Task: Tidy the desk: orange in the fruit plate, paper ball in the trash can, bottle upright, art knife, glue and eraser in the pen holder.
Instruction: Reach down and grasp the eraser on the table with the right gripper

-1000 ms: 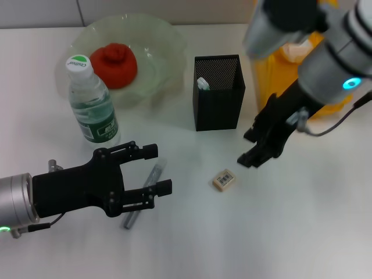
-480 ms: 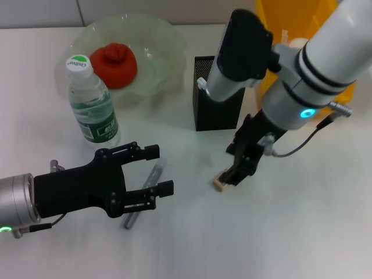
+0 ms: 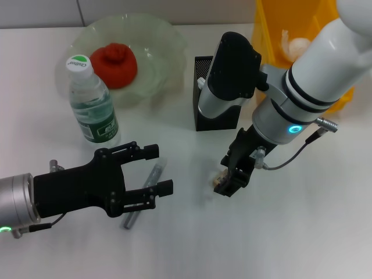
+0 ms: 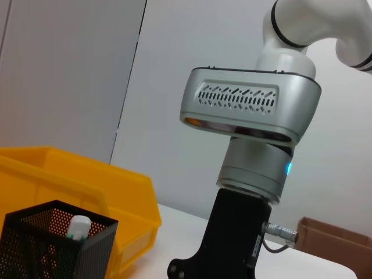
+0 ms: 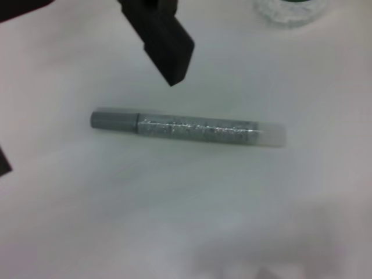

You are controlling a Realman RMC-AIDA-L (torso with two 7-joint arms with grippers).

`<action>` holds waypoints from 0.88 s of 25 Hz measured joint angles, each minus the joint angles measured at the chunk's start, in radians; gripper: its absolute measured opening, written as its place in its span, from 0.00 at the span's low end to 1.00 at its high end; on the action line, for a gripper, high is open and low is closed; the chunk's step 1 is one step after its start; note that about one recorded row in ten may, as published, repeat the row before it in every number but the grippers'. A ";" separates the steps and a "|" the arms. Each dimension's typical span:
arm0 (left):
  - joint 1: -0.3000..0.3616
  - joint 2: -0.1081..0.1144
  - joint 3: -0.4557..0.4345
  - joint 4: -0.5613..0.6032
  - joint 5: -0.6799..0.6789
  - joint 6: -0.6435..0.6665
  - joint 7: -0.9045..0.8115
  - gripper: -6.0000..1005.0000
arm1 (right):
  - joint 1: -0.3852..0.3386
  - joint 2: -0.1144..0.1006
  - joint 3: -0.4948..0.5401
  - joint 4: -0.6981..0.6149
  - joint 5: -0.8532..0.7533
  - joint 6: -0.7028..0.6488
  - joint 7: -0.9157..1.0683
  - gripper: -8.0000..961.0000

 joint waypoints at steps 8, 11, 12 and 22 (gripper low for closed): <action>0.000 -0.001 0.005 0.000 0.000 -0.004 0.000 0.78 | -0.002 0.000 -0.004 0.033 0.001 0.037 0.001 0.65; 0.001 -0.001 0.005 0.000 0.000 -0.005 0.000 0.78 | -0.002 0.000 -0.004 0.037 0.001 0.044 0.001 0.65; 0.001 -0.001 0.004 0.000 0.000 -0.005 0.000 0.78 | -0.002 0.000 -0.004 0.038 0.001 0.046 0.001 0.65; 0.000 -0.002 0.003 0.000 0.000 -0.005 0.000 0.78 | -0.003 0.000 -0.016 0.040 0.001 0.050 0.003 0.65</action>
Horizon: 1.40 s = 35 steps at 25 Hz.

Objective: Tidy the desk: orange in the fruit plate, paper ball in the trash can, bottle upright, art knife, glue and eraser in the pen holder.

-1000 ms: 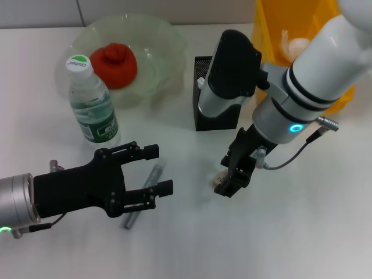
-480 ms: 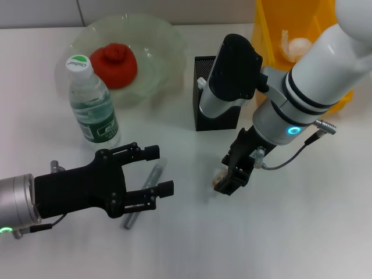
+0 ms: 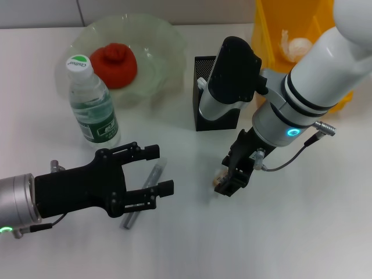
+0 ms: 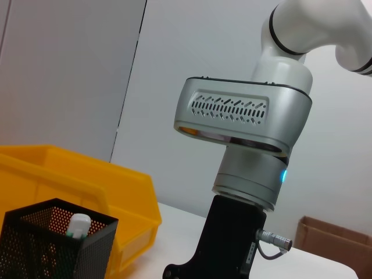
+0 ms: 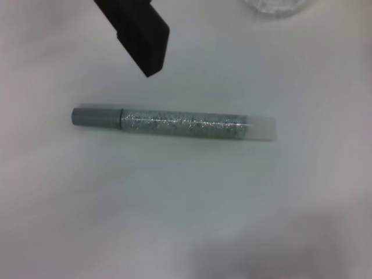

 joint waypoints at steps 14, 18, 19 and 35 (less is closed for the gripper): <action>0.000 0.000 -0.001 0.000 0.000 0.000 0.000 0.78 | 0.010 0.002 0.000 0.035 0.025 0.002 0.008 0.65; 0.001 0.000 0.000 0.000 0.000 0.000 0.000 0.78 | 0.017 0.002 0.000 0.053 0.024 0.002 0.008 0.65; 0.001 0.000 0.000 0.000 0.000 0.000 0.000 0.78 | 0.018 0.002 0.000 0.055 0.023 0.002 0.008 0.64; 0.001 0.000 -0.001 -0.001 0.000 0.000 0.000 0.78 | 0.018 0.002 -0.009 0.054 0.021 0.007 0.008 0.48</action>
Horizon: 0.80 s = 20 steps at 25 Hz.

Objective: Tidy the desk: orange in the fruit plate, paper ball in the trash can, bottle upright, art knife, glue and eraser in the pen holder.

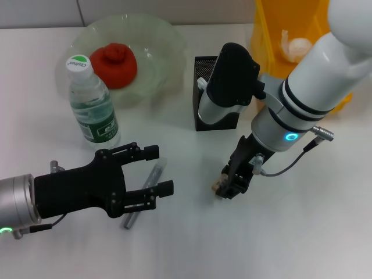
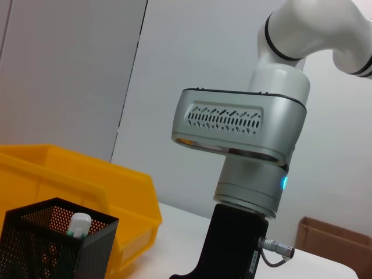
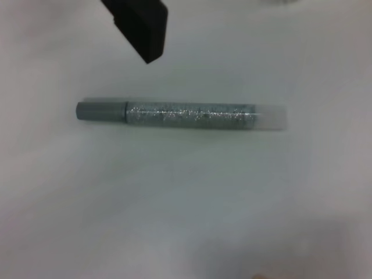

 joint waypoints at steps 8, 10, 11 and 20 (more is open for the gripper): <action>-0.001 0.000 -0.001 0.000 0.000 0.000 0.000 0.78 | -0.002 -0.001 -0.005 -0.005 -0.002 -0.004 0.000 0.46; -0.002 0.000 -0.001 0.000 0.000 0.000 0.000 0.78 | -0.005 -0.002 -0.002 -0.009 -0.002 -0.010 0.000 0.46; -0.002 0.000 -0.001 0.000 0.000 0.000 0.000 0.78 | -0.008 -0.003 0.003 -0.012 -0.002 -0.015 0.000 0.46; 0.000 0.000 -0.006 0.000 0.000 0.007 0.000 0.78 | -0.075 -0.008 0.084 -0.121 0.001 -0.053 -0.008 0.46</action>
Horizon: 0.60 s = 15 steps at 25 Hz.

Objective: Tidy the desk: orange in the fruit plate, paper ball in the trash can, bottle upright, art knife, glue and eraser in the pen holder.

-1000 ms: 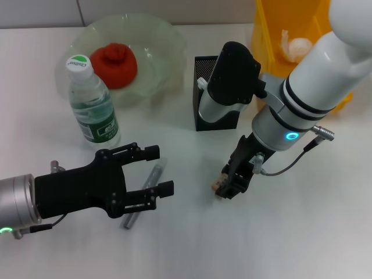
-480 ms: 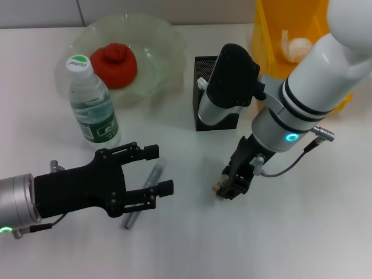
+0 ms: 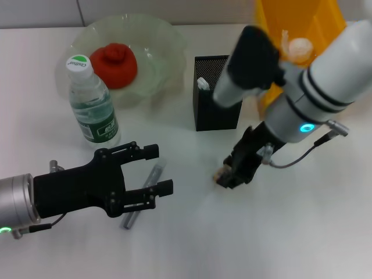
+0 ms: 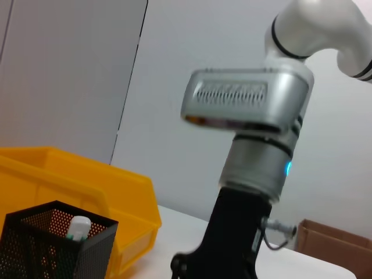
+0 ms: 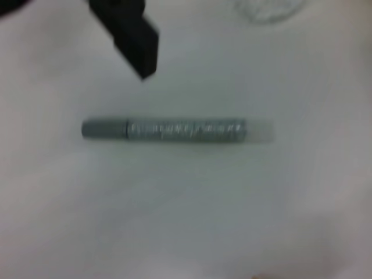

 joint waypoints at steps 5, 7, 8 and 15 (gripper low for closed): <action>0.001 0.000 -0.001 0.000 0.000 0.001 0.000 0.78 | -0.092 0.000 0.096 -0.142 0.029 -0.026 -0.018 0.45; 0.001 0.001 -0.001 0.000 -0.001 0.001 0.000 0.78 | -0.126 0.000 0.148 -0.179 0.078 -0.027 -0.040 0.45; 0.001 0.001 -0.001 0.000 -0.001 0.001 0.000 0.78 | -0.139 0.001 0.176 -0.187 0.104 -0.026 -0.054 0.45; 0.001 0.002 -0.001 0.000 -0.002 0.001 0.000 0.78 | -0.219 -0.001 0.420 -0.105 0.474 -0.003 -0.295 0.45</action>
